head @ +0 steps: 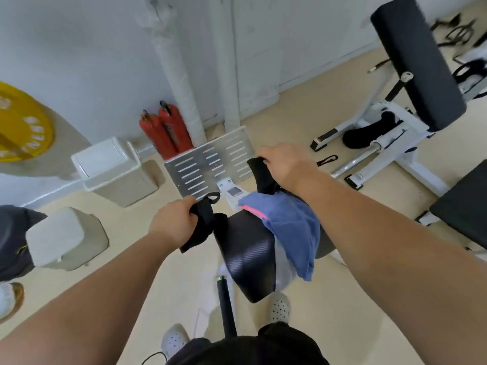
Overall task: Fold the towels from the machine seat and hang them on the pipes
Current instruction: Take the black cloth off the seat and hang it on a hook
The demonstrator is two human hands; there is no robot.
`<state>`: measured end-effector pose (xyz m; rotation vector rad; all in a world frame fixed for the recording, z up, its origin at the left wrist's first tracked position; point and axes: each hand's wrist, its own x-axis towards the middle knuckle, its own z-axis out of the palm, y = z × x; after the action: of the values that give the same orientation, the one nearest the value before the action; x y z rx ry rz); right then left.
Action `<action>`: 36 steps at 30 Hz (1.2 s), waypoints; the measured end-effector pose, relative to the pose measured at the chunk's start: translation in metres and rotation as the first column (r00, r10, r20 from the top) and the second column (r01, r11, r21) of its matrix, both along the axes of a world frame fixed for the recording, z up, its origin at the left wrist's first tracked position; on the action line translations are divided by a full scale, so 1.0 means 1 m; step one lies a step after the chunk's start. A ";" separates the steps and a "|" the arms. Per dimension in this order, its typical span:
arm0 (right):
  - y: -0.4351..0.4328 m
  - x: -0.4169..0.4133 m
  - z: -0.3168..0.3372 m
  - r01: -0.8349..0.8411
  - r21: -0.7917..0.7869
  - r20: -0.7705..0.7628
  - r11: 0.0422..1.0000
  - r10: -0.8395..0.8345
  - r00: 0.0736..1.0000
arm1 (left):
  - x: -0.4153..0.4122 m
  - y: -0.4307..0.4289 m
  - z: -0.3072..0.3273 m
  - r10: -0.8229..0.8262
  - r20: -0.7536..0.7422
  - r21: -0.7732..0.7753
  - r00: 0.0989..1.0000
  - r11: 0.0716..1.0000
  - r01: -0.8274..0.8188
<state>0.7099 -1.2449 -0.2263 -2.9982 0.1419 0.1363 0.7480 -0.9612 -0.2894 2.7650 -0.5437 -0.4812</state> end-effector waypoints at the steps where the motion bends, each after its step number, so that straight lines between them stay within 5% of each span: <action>1: 0.021 0.009 0.010 -0.022 -0.051 -0.010 0.998 0.021 1.000 | 0.005 0.019 0.003 0.017 0.011 -0.018 1.000 1.000 -0.017; 8: 0.176 0.043 0.047 -0.076 -0.294 0.080 0.953 0.104 0.991 | 0.029 0.163 0.012 0.231 -0.041 -0.190 0.972 0.953 -0.235; 14: 0.277 0.053 0.056 -0.318 -0.252 -0.173 0.914 0.281 0.944 | 0.043 0.250 0.034 0.396 -0.220 -0.373 0.891 0.810 -0.452; 20: 0.372 0.058 0.046 -0.604 -0.235 -0.167 0.762 0.580 0.797 | 0.055 0.303 0.061 0.368 -0.194 -0.529 0.909 0.741 -0.413; 24: 0.399 0.064 0.037 -0.697 -0.328 -0.015 0.638 0.734 0.679 | 0.060 0.315 0.065 0.275 -0.262 -0.519 0.925 0.768 -0.375; 26: 0.404 0.074 0.037 -0.673 -0.398 0.085 0.623 0.755 0.650 | 0.060 0.310 0.069 0.171 -0.413 -0.618 0.895 0.669 -0.413; 30: 0.401 0.099 0.035 -0.525 -0.407 0.374 0.748 0.660 0.651 | 0.074 0.293 0.076 0.037 -0.517 -0.731 0.855 0.501 -0.464; 36: 0.370 0.172 0.026 -0.330 -0.280 0.756 0.901 0.419 0.503 | 0.137 0.256 0.090 0.037 -0.625 -0.719 0.780 0.362 -0.593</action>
<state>0.8822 -0.8748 -0.2004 -2.7757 -0.6299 -1.2259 0.8854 -0.7051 -0.1993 1.4896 -0.0112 -0.5679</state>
